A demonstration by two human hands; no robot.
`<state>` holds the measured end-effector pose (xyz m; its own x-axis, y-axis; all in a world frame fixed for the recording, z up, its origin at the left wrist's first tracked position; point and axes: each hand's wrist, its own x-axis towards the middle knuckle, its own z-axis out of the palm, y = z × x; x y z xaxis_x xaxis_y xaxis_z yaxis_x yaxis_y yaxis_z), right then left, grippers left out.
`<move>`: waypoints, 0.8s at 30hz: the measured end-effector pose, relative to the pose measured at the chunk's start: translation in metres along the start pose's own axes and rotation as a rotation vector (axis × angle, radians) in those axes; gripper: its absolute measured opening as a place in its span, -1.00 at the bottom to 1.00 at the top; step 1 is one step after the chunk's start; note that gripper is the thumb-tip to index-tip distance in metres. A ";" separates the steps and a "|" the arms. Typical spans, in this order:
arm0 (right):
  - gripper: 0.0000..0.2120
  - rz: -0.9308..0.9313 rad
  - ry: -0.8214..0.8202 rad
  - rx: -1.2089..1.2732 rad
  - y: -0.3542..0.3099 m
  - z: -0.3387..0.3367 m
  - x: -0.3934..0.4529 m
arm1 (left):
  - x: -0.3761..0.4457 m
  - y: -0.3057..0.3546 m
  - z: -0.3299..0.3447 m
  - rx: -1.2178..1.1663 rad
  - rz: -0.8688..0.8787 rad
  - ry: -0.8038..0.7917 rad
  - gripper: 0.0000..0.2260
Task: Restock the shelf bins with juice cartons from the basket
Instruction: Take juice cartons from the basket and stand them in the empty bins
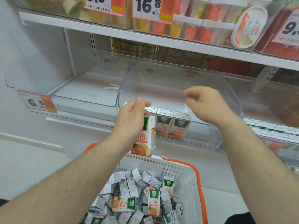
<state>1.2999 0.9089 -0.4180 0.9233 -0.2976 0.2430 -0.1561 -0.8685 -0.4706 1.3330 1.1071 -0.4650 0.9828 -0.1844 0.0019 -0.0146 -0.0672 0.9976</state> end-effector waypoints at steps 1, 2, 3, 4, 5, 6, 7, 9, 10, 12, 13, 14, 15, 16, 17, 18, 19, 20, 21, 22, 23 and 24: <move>-0.75 -0.038 0.078 0.123 -0.007 -0.001 -0.008 | -0.002 0.003 0.003 -0.071 -0.044 0.004 -0.69; -0.77 -0.060 0.081 0.259 -0.015 0.001 -0.017 | -0.006 0.008 0.005 -0.131 -0.085 0.002 -0.69; -0.78 -0.063 0.010 0.384 -0.024 0.004 -0.029 | -0.007 0.009 0.009 -0.176 -0.115 -0.002 -0.68; -0.77 -0.044 -0.103 0.445 -0.029 0.011 -0.039 | -0.010 0.013 0.013 -0.220 -0.140 0.001 -0.68; -0.72 -0.026 -0.214 0.436 -0.033 0.019 -0.050 | -0.011 0.014 0.017 -0.254 -0.146 0.004 -0.68; -0.68 -0.021 -0.291 0.388 -0.035 0.027 -0.058 | -0.014 0.016 0.020 -0.271 -0.145 0.002 -0.67; -0.64 -0.023 -0.312 0.349 -0.036 0.032 -0.063 | -0.015 0.016 0.022 -0.262 -0.128 -0.014 -0.67; -0.64 -0.036 -0.274 0.386 -0.033 0.032 -0.066 | -0.015 0.013 0.023 -0.225 -0.076 -0.081 -0.68; -0.71 -0.035 -0.256 0.422 -0.029 0.028 -0.065 | -0.014 0.010 0.021 -0.222 -0.034 -0.128 -0.70; -0.81 -0.028 -0.218 0.486 -0.019 0.018 -0.066 | -0.012 0.000 0.012 -0.215 0.134 -0.230 -0.70; -0.76 -0.017 -0.192 0.526 -0.014 0.013 -0.066 | -0.011 -0.007 0.006 -0.168 0.254 -0.274 -0.68; -0.72 -0.008 -0.174 0.571 -0.009 0.011 -0.068 | -0.011 -0.014 0.003 -0.083 0.348 -0.318 -0.64; -0.69 0.000 -0.166 0.622 -0.007 0.009 -0.070 | -0.012 -0.019 0.001 0.030 0.421 -0.360 -0.61; -0.68 0.003 -0.169 0.671 -0.005 0.008 -0.072 | -0.013 -0.022 0.002 0.146 0.474 -0.384 -0.59; -0.67 0.007 -0.177 0.718 -0.003 0.009 -0.074 | -0.015 -0.025 0.005 0.242 0.521 -0.381 -0.58; -0.67 0.003 -0.182 0.751 0.000 0.009 -0.075 | -0.015 -0.027 0.009 0.311 0.562 -0.355 -0.59; -0.67 -0.008 -0.185 0.777 0.000 0.008 -0.076 | -0.014 -0.028 0.012 0.365 0.606 -0.313 -0.60; -0.68 -0.028 -0.176 0.790 0.000 0.007 -0.078 | -0.014 -0.028 0.015 0.408 0.652 -0.266 -0.62; -0.72 -0.046 -0.146 0.788 -0.002 0.005 -0.079 | -0.013 -0.028 0.018 0.441 0.692 -0.218 -0.62; -0.77 -0.064 -0.099 0.746 -0.004 0.005 -0.080 | -0.013 -0.028 0.019 0.458 0.723 -0.175 -0.61; -0.81 -0.069 -0.037 0.679 -0.007 0.006 -0.081 | -0.013 -0.028 0.021 0.469 0.739 -0.144 -0.59; -0.87 -0.064 0.026 0.620 -0.009 0.007 -0.081 | -0.015 -0.026 0.022 0.477 0.746 -0.128 -0.57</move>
<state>1.2294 0.9437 -0.4391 0.9139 -0.2693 0.3039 0.1392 -0.4951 -0.8576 1.3149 1.0898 -0.4924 0.6593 -0.4495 0.6027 -0.7448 -0.2810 0.6052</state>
